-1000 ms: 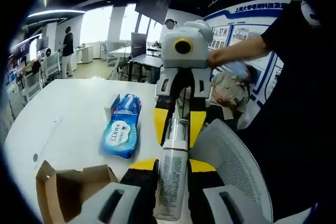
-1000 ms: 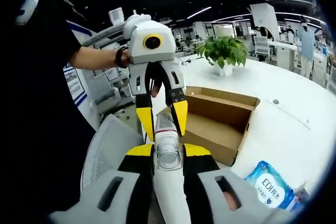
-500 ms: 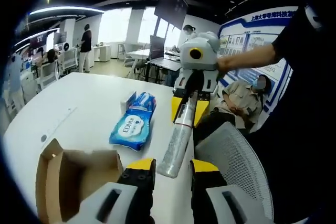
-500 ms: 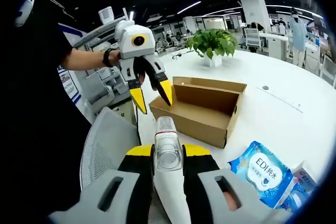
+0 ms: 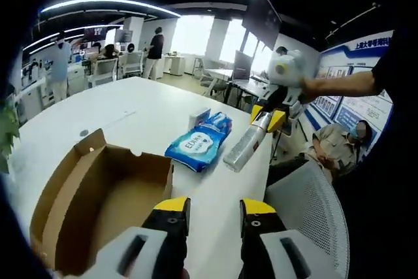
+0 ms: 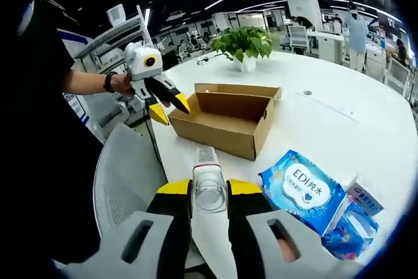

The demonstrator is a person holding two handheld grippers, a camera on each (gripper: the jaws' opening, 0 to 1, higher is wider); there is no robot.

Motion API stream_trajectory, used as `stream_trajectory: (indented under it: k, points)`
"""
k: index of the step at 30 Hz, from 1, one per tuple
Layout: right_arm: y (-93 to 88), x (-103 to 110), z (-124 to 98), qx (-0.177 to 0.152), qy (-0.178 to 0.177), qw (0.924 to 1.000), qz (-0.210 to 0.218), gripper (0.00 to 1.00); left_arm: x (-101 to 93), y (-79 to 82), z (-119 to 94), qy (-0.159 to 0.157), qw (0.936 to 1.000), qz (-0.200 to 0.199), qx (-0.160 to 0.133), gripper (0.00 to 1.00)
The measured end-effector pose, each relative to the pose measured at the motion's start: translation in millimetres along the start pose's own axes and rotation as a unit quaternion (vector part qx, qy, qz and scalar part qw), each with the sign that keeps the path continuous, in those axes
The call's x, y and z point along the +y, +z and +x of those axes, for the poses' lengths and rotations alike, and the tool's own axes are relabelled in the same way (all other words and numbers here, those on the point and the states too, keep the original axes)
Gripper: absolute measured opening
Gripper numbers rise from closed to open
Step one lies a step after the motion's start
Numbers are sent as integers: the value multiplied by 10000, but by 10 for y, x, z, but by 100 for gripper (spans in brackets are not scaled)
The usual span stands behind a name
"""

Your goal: Operate the shoe box by opening the lid, removing the specified soft item, and placing it in the target area until the item is outside and the box remains undamaged.

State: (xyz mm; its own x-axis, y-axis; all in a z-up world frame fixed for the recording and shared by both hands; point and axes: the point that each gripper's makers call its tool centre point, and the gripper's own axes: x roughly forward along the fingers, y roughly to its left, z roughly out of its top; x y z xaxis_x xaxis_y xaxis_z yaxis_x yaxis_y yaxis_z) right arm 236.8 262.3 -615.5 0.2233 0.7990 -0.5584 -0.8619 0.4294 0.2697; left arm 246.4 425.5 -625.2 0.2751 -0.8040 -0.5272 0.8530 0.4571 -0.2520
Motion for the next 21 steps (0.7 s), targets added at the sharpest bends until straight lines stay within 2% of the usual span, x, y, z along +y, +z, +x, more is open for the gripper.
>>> stream_trajectory:
  k: [3, 8, 11, 21]
  points:
    - [-38, -100, -85, 51, -136, 9999, 27, 17, 106, -86, -32, 381, 9991, -164, -32, 36]
    - [-25, -263, -224, 96, -277, 9996, 42, 17, 173, -168, -97, 628, 9969, -464, -129, 35]
    - [-18, -342, -285, 160, -331, 9993, 10, 17, 180, -246, -125, 789, 9961, -403, -21, 35]
    - [-38, -652, -431, 502, -496, 9974, -172, 17, 124, -397, -176, 957, 9938, -573, -20, 35]
